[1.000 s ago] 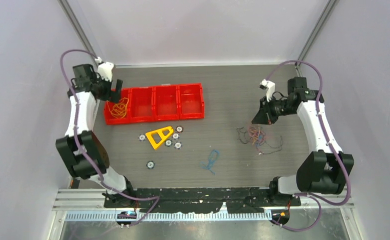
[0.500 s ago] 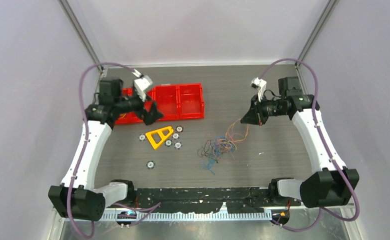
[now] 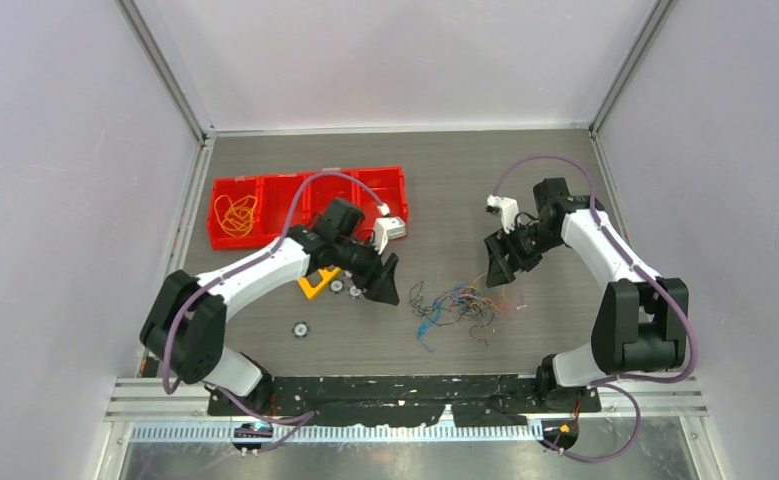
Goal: Untangle the cables
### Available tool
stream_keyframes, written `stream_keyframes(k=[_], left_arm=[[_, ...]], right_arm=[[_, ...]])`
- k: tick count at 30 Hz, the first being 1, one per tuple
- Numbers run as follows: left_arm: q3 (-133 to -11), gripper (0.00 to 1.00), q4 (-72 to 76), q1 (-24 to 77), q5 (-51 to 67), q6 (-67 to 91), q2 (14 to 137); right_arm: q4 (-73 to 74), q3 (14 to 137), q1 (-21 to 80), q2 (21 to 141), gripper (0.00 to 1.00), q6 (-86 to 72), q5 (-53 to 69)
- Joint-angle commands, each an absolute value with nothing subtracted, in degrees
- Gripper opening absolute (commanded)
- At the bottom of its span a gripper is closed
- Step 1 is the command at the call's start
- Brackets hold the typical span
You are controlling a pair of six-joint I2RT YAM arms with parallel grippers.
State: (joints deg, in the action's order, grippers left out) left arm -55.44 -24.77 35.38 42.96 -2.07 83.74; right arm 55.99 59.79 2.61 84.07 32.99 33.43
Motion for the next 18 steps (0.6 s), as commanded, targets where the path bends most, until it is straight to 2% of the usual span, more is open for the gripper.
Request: stream_keyframes(k=[1, 4, 8, 14, 18], left_arm=[[-57.3, 0.62, -18.8, 40.0, 44.0, 2.6, 86.3], [-59.0, 0.70, -20.2, 43.3, 41.7, 0.4, 86.8], [-59.6, 0.76, -22.2, 48.9, 37.6, -3.3, 88.2], [-59.3, 0.75, -20.7, 54.3, 32.2, -4.2, 92.6], [-60.8, 0.70, -19.4, 55.2, 30.4, -4.5, 95.4]], right_arm=[[59.7, 58.9, 3.7, 80.6, 0.80, 35.1, 36.2], [59.9, 58.8, 5.8, 80.9, 0.87, 34.5, 35.1], [58.6, 59.2, 8.8, 85.1, 0.88, 31.9, 32.0], [57.3, 60.5, 10.0, 92.0, 0.87, 30.5, 28.3], [55.4, 61.0, 10.6, 95.6, 0.87, 29.8, 25.1]])
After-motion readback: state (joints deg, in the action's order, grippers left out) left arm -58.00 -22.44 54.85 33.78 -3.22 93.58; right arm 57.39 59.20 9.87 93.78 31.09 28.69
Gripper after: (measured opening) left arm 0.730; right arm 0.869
